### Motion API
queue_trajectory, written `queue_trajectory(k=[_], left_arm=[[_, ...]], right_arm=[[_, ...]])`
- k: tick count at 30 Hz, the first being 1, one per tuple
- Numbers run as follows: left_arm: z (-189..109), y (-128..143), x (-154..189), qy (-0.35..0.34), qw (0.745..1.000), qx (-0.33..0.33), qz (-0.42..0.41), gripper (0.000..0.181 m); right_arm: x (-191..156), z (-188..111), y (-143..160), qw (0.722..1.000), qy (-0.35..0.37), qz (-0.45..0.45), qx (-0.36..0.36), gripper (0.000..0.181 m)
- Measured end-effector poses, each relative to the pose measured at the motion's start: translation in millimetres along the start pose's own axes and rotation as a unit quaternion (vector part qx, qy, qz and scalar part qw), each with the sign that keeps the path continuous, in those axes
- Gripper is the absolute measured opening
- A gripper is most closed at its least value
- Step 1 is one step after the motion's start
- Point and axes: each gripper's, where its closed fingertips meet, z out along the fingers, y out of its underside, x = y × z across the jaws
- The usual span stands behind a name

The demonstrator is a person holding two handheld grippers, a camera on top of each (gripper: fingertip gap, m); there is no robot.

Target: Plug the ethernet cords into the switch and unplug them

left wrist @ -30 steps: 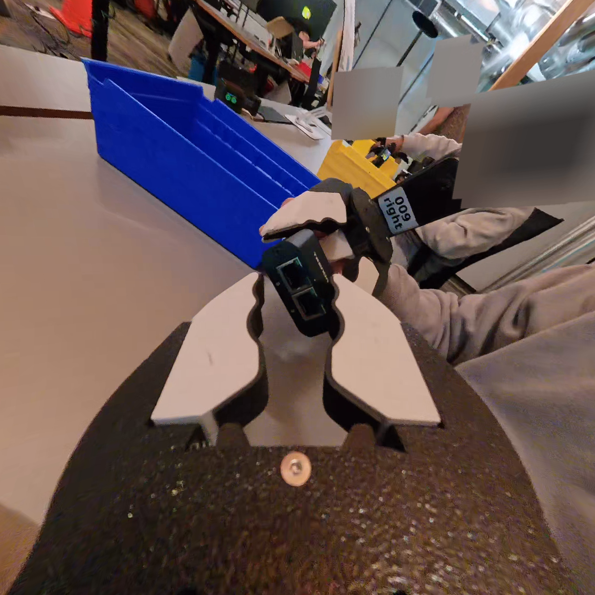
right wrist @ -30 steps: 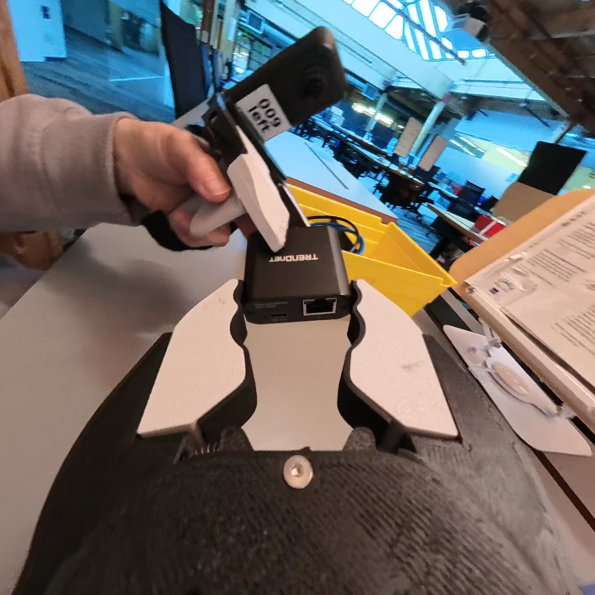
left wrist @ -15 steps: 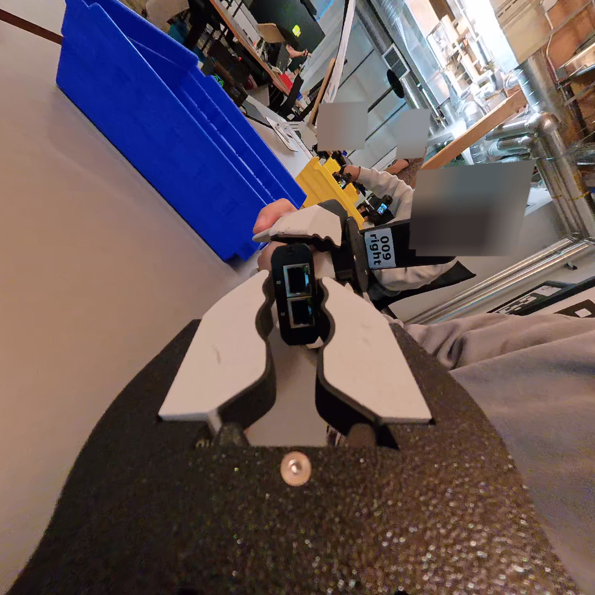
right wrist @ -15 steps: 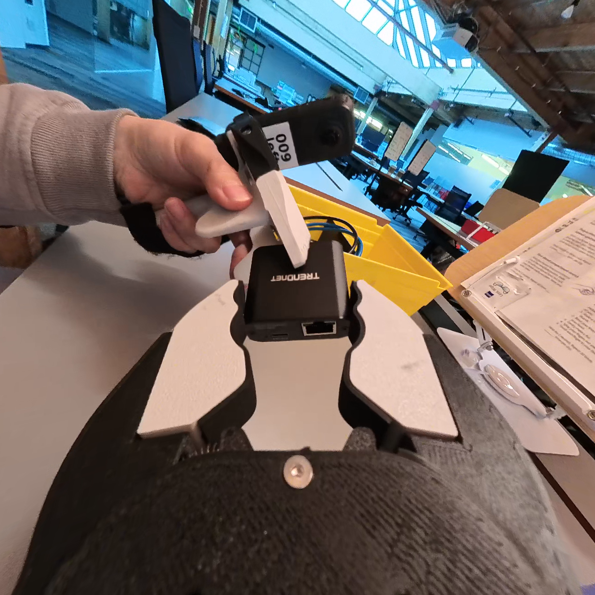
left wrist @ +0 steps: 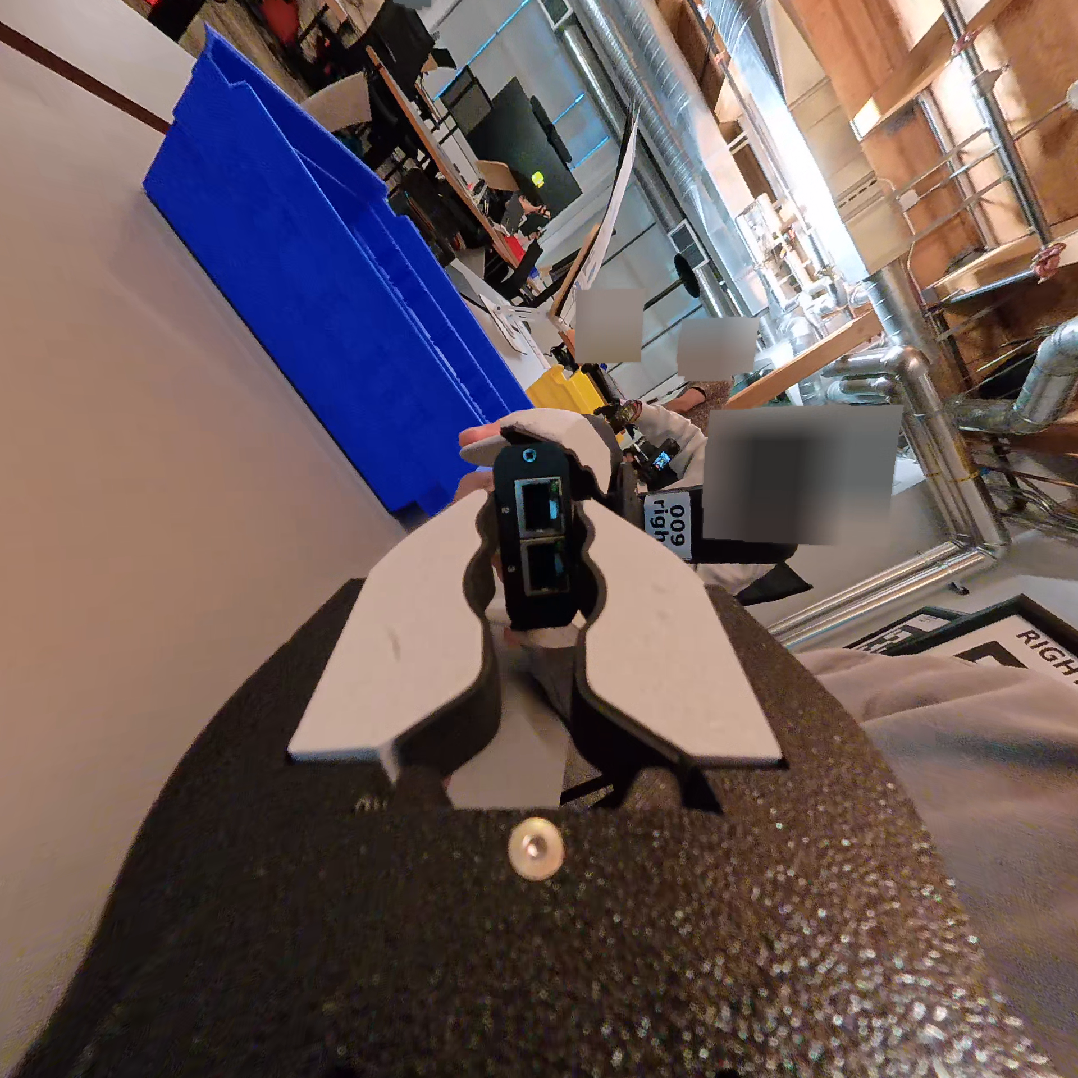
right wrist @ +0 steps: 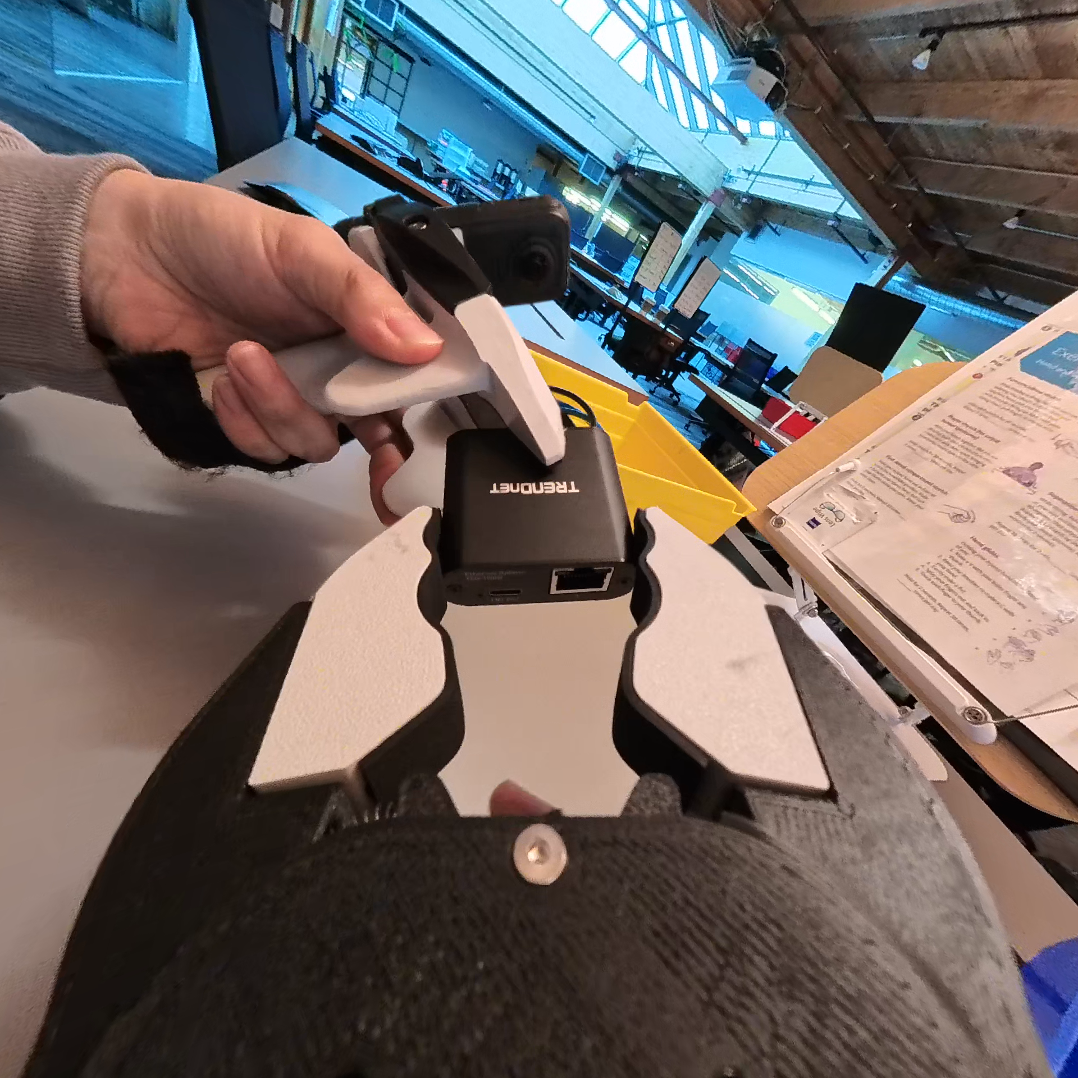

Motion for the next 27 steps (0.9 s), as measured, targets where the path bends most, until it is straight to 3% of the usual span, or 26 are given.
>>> queue_trajectory(k=[9,14,17,20,23,27], left_arm=[[0,-2,2,0.01,1.0,0.014,0.0,0.023],[0,-4,11,-0.003,0.993,0.006,0.118,0.029],[-24,-26,8,-0.096,0.965,0.018,0.242,0.038],[-74,-55,-20,-0.264,0.914,0.015,0.308,0.041],[-131,-66,-66,-0.398,0.864,-0.056,0.303,0.042],[-149,-50,-123,-0.433,0.848,-0.193,0.235,0.048]], right_arm=[[1,-1,-3,1.0,0.004,0.022,0.004,0.062],[6,-7,-9,0.998,-0.016,0.066,0.016,0.062],[20,-16,-13,0.995,0.0,0.09,0.033,0.062],[35,-24,-13,0.994,0.018,0.1,0.032,0.062],[37,-29,-13,0.995,0.015,0.089,0.031,0.062],[40,-31,-12,0.997,0.023,0.075,0.026,0.062]])
